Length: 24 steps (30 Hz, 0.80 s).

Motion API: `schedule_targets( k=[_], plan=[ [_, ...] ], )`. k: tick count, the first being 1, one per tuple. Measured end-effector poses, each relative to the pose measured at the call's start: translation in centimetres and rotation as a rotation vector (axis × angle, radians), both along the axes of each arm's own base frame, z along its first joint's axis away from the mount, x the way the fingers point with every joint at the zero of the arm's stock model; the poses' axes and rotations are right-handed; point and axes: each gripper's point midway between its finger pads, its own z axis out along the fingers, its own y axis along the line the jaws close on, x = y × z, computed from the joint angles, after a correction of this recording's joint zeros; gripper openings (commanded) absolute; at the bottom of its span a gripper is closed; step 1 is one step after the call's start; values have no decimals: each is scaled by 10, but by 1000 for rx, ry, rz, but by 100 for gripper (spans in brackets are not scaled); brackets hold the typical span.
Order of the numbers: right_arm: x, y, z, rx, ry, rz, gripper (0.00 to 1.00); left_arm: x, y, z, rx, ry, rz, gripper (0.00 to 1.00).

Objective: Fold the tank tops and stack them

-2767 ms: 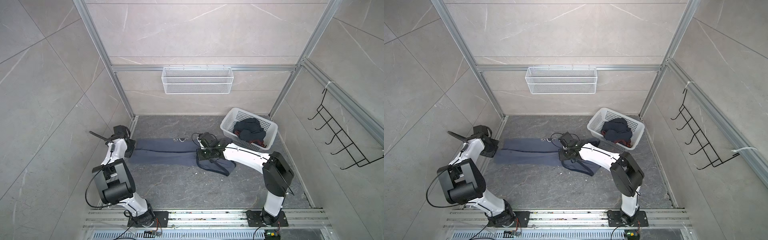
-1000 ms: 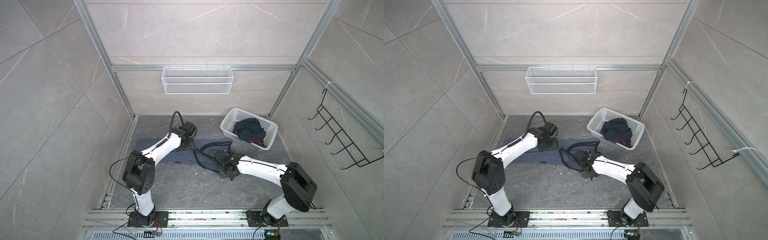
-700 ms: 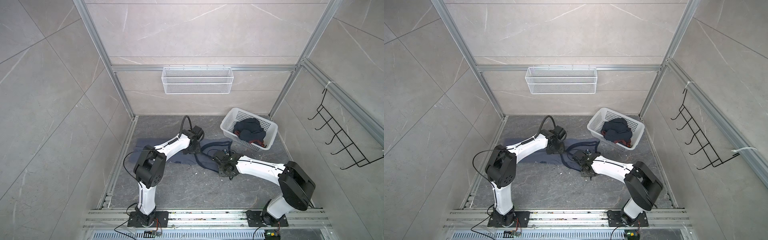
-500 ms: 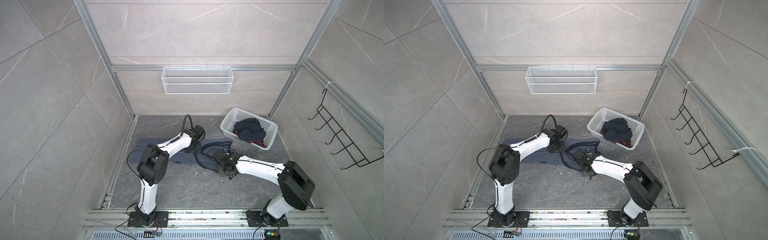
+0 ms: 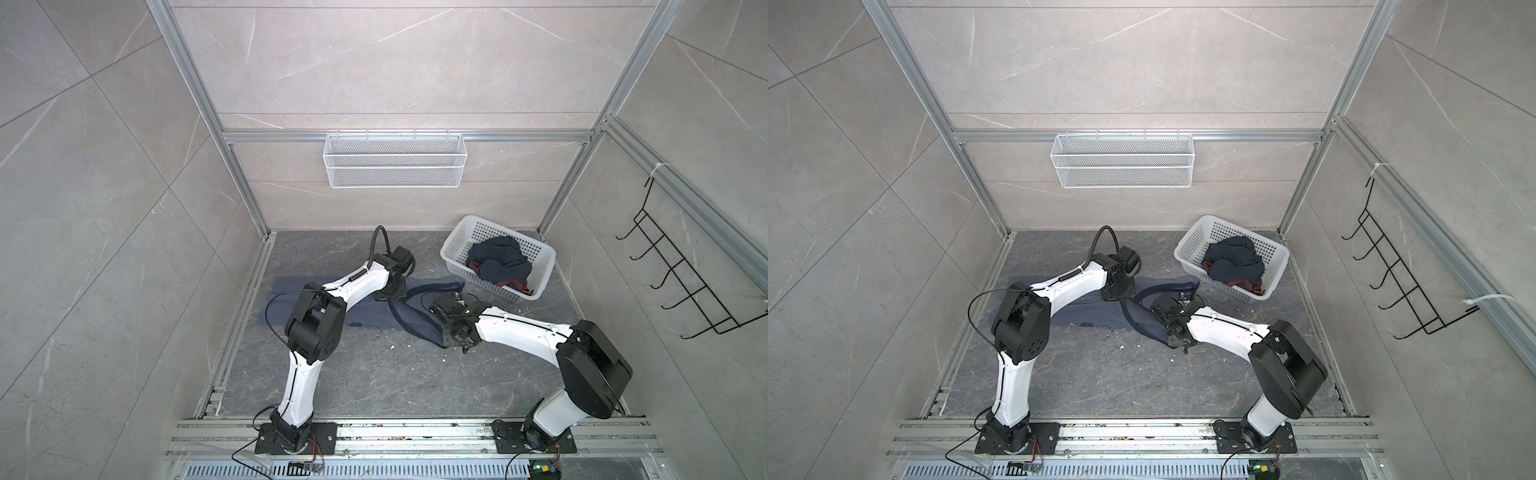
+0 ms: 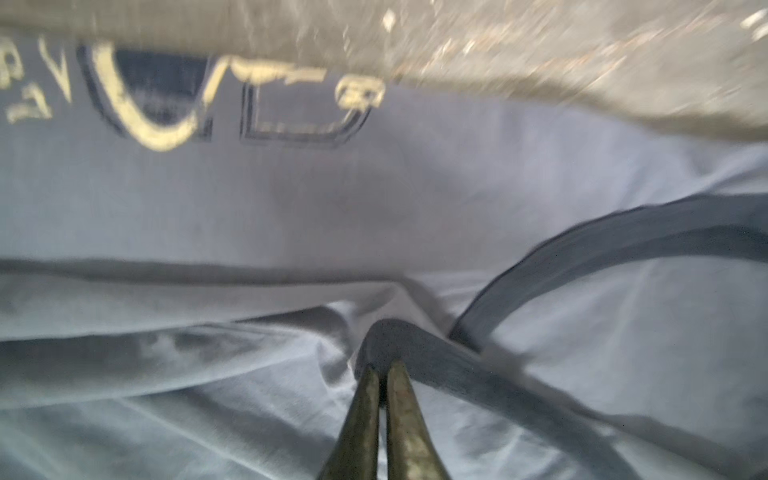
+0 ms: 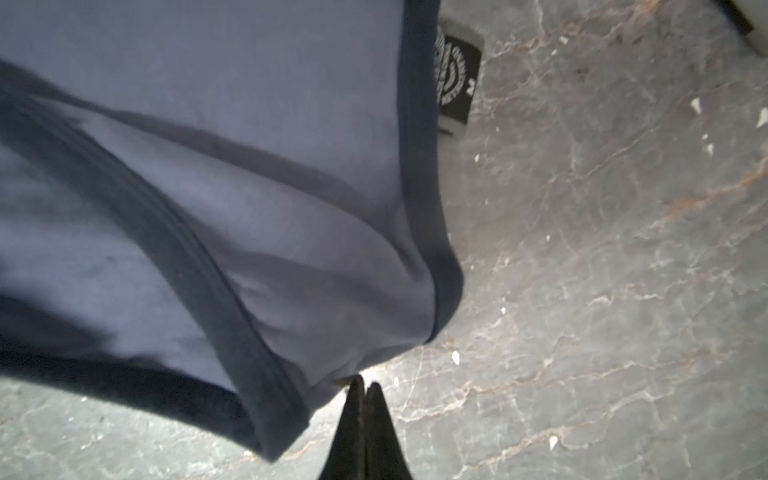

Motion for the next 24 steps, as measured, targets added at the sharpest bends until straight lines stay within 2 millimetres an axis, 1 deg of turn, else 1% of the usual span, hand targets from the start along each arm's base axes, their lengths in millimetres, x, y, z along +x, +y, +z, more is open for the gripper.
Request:
schedule_targets(
  k=[3, 5, 6, 9, 11, 13, 17, 21, 24],
  plan=[
    [5, 8, 5, 39, -11, 27, 22, 7, -3, 6, -4, -18, 2, 6],
    [5, 15, 10, 75, -16, 50, 33, 9, -5, 5, -4, -18, 2, 6],
    [5, 19, 14, 94, -23, 60, 37, 9, -5, 4, -3, -16, 2, 6],
    [1, 28, 20, 128, -30, 87, 40, 7, -4, 1, 5, -5, 2, 6],
    [-2, 34, 19, 136, -26, 105, 40, 7, -3, 1, 6, -5, 3, 7],
    [-6, 39, 15, 132, -14, 118, 37, 7, -3, 1, 6, -5, 3, 6],
    [-8, 37, -1, 95, 19, 113, 31, 7, -3, 1, 6, -5, 3, 7],
    [-10, 34, -14, 64, 51, 105, 19, 7, -3, 1, 6, -5, 2, 7],
    [-10, 32, -17, 53, 58, 102, 8, 7, -3, 1, 6, -5, 3, 7]
  ],
)
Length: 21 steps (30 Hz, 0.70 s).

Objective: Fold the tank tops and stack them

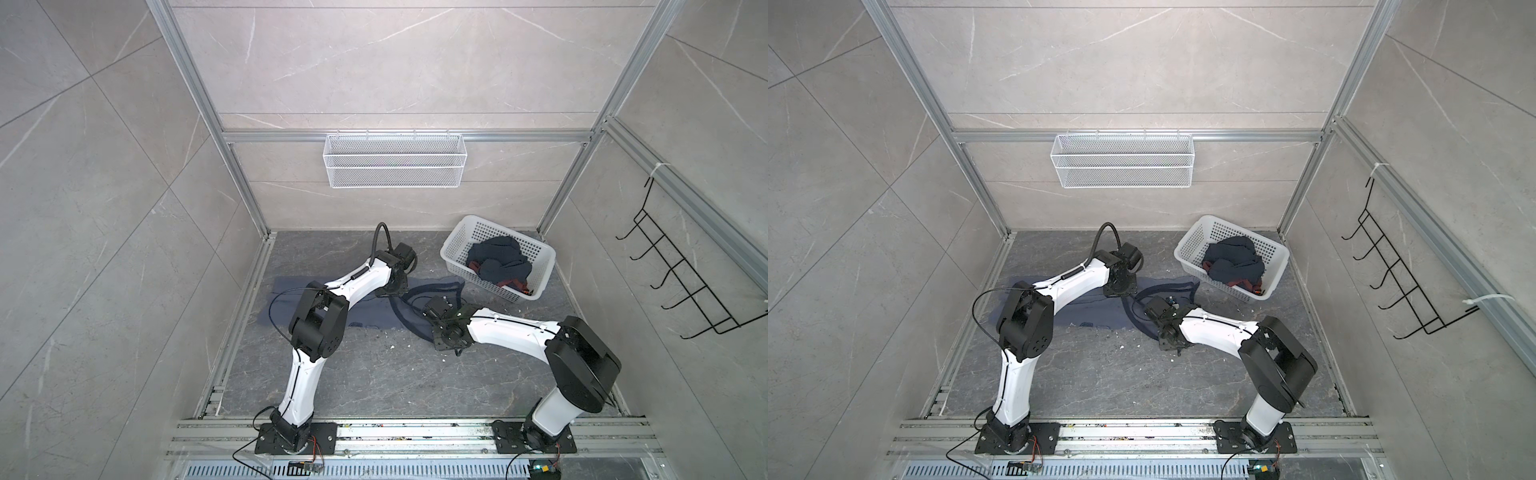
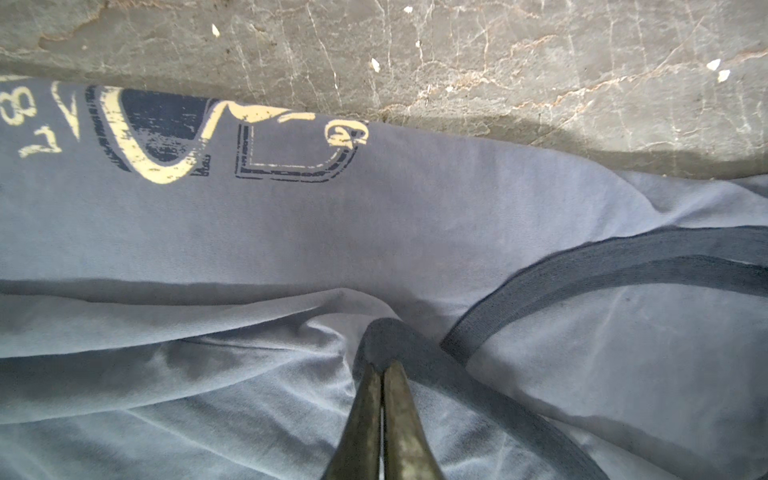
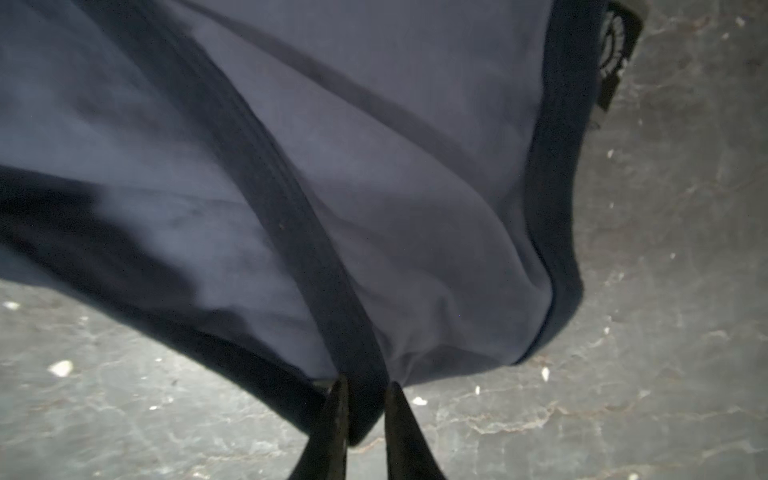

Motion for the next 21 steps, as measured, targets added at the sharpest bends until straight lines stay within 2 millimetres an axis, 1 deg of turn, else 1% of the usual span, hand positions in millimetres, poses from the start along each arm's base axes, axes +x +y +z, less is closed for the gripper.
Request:
schedule_targets(
  k=[3, 4, 8, 10, 12, 15, 18, 21],
  plan=[
    [2, -3, 3, -20, -10, -4, 2, 0, 0, 0, 0, 0, 0, 7],
    [3, -4, 4, -28, -17, -5, 1, 0, 0, 0, 0, 0, 0, 7],
    [15, -8, 22, -40, -63, -12, 0, 2, -1, 1, -2, -4, -1, 7],
    [26, -12, 36, -27, -91, -27, 0, 5, -4, 4, -7, -14, -4, 7],
    [41, -15, 49, -14, -121, -44, 0, 10, -7, 8, -15, -27, -9, 7],
    [60, -20, 62, -5, -150, -54, 0, 17, -13, 17, -30, -52, -18, 7],
    [78, -22, 69, -3, -164, -57, 0, 25, -18, 20, -40, -69, -21, 8],
    [90, -26, 66, -10, -150, -59, 0, 28, -19, 12, -31, -59, -22, 9]
  ],
)
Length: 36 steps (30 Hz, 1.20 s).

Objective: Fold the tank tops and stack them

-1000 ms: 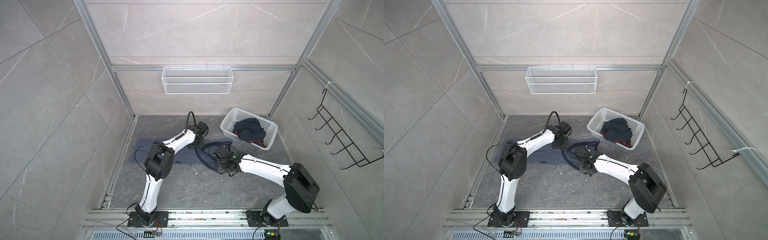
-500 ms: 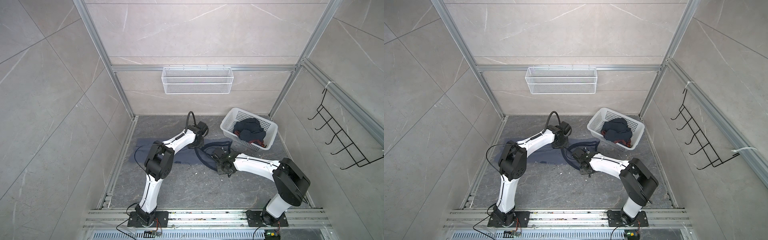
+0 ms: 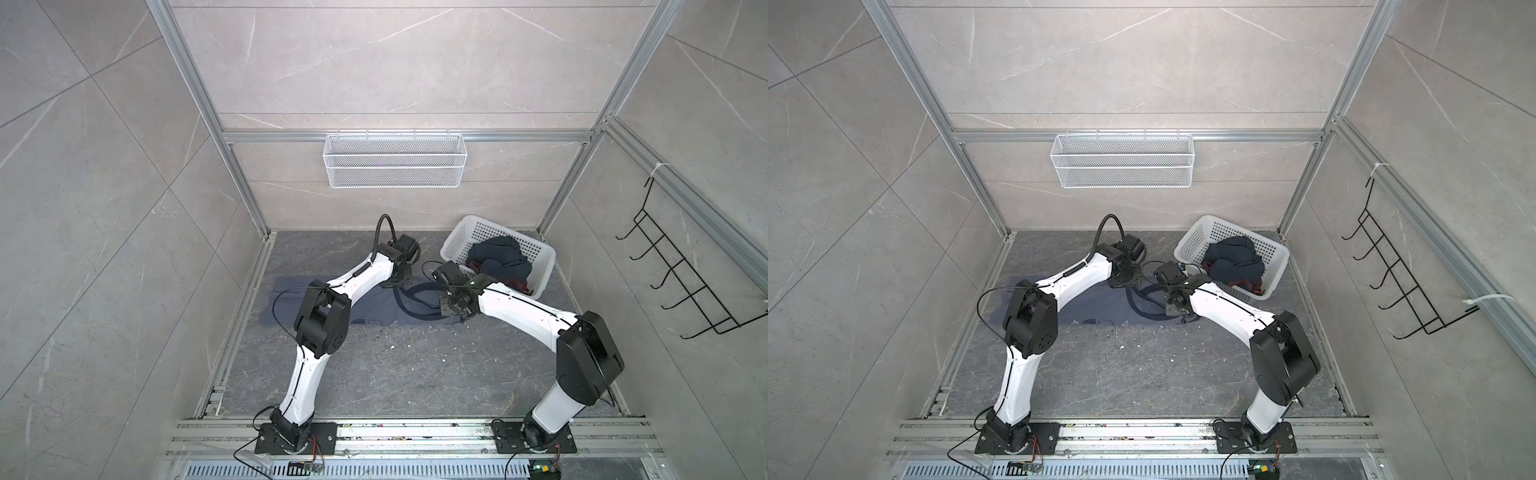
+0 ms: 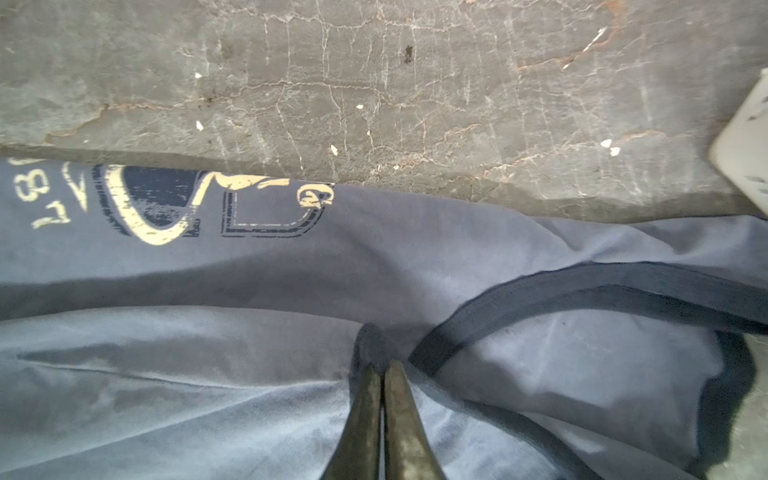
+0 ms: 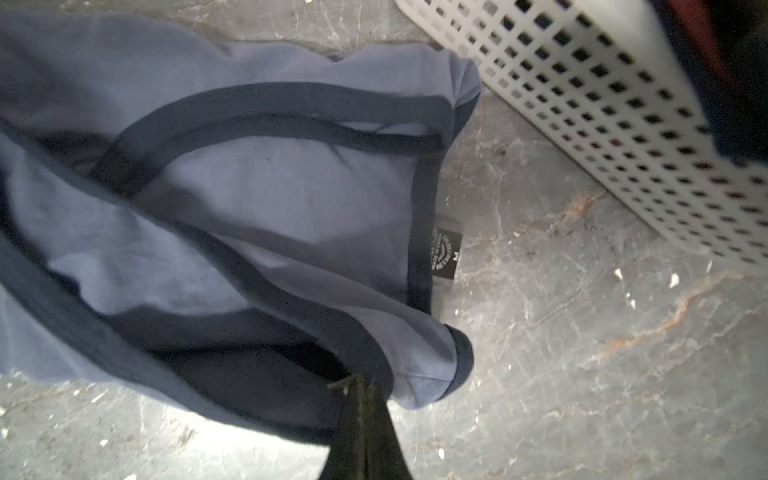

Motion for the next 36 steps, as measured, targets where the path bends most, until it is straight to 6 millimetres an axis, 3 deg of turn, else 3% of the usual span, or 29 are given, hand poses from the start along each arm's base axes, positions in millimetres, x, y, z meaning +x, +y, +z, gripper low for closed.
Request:
schedule_targets(
  k=[8, 12, 17, 20, 22, 25, 29, 32, 36],
  plan=[
    [3, -9, -24, -60, 77, 9, 0, 4, 4, -23, 24, 31, 7, 16],
    [1, -16, -30, -95, 97, 5, 1, 8, 6, -27, 29, 31, 2, 38],
    [1, -17, -31, -99, 103, 10, 33, 12, 4, -19, 24, 22, -21, 66],
    [-1, -18, -28, -92, 104, 8, 47, 10, 8, -7, 19, 12, -21, 75],
    [-5, -19, -23, -52, 99, 1, 50, 1, 15, 6, -2, 4, -25, 78],
    [-15, -30, -11, 44, 88, -31, 50, -20, 40, 32, -43, -9, -8, 79],
    [-19, -52, -6, 210, 68, -117, 46, -38, 101, 56, -96, -58, 88, 80],
    [-18, -64, -20, 323, 92, -184, 43, -47, 155, 44, -107, -55, 200, 79],
    [-17, -62, -36, 408, 134, -211, 38, -62, 217, 0, -99, 21, 345, 80]
  ],
)
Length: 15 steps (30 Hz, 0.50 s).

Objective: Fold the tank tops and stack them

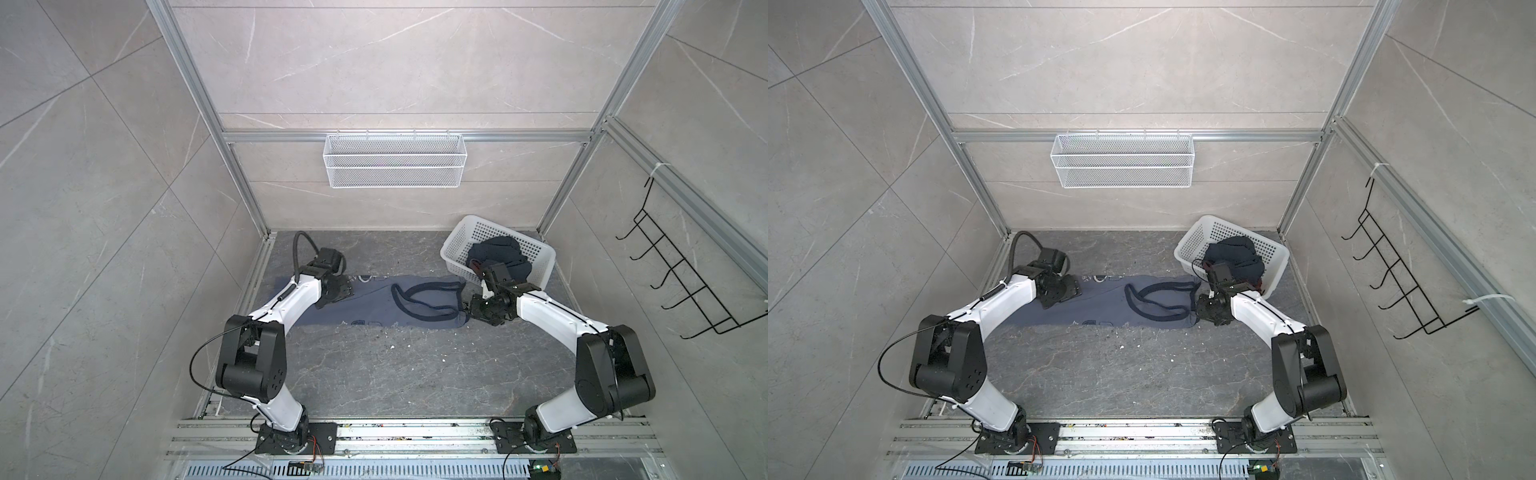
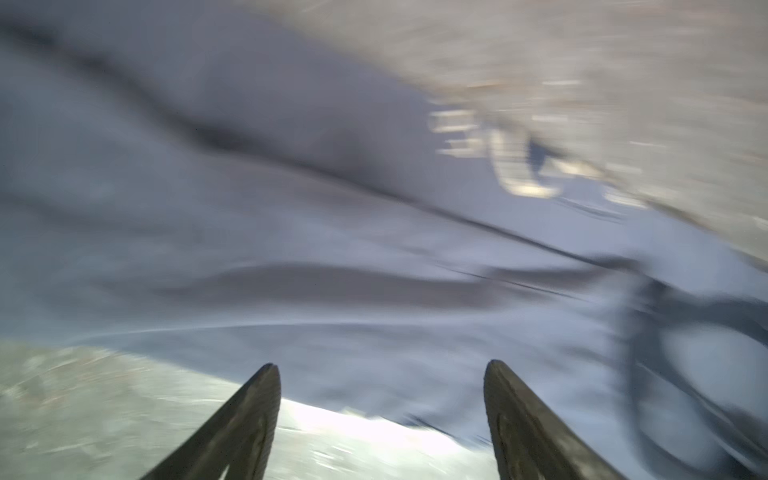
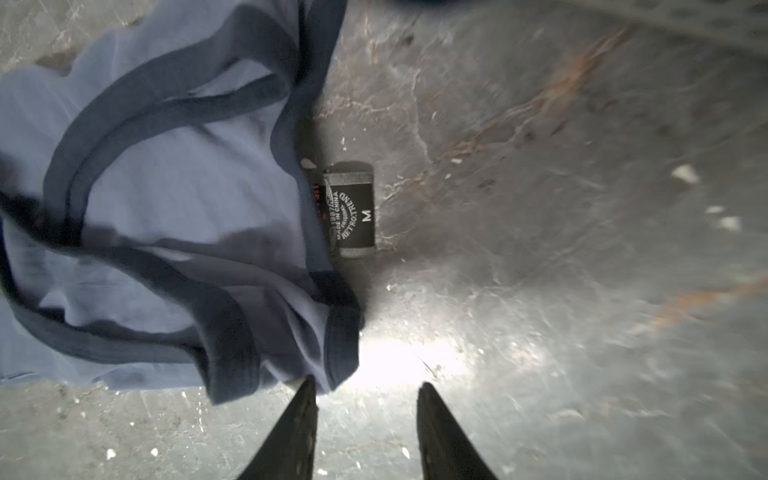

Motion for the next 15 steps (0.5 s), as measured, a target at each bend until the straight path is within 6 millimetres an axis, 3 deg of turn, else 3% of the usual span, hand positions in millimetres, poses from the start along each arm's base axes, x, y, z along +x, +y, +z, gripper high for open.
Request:
schedule_targets(
  k=[2, 6, 10, 15],
  plan=[
    [4, 8, -4, 38, 0, 10, 34, -9, 20, -16, -6, 38, 50, 80],
    [8, 18, -11, 93, 13, 22, 25, -5, 43, -23, -26, 35, 112, 80],
    [8, 20, -18, 98, 31, 17, 10, 4, 54, -30, -35, 19, 141, 80],
    [6, 8, -25, 40, 35, -10, 0, 3, 63, -46, -32, 57, 167, 80]
  ],
)
